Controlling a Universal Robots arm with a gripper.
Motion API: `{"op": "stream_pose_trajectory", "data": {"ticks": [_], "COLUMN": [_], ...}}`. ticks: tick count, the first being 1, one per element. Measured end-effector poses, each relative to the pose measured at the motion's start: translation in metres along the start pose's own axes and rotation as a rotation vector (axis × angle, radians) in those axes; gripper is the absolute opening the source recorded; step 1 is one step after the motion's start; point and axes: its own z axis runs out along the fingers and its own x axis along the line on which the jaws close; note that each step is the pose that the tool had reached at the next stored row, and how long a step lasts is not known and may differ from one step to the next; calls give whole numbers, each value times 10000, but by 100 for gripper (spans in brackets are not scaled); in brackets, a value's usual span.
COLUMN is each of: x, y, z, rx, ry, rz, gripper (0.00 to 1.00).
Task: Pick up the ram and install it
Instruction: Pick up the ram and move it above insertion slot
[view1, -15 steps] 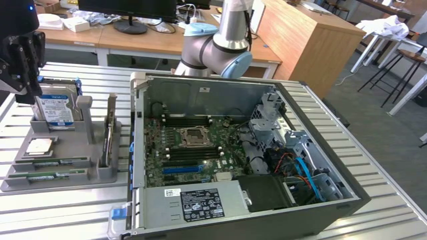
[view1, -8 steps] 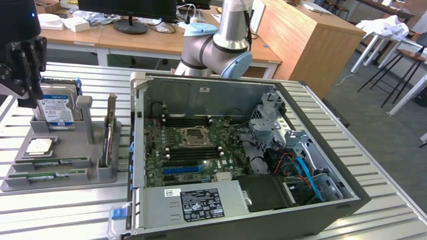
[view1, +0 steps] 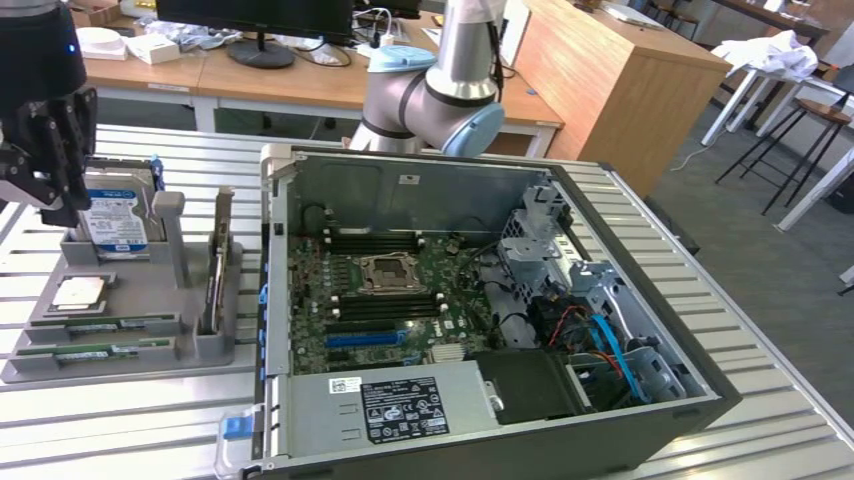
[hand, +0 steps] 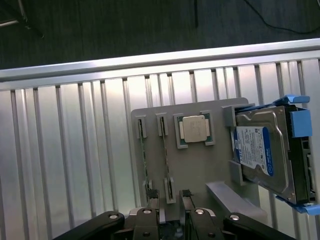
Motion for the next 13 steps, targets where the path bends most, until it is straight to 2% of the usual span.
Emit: {"op": "stream_pose_trajectory", "data": {"ticks": [13], "x": [3], "y": [-6], "z": [198], "rx": [19], "ry": [-10], "rz": [-1], "gripper": [30]}}
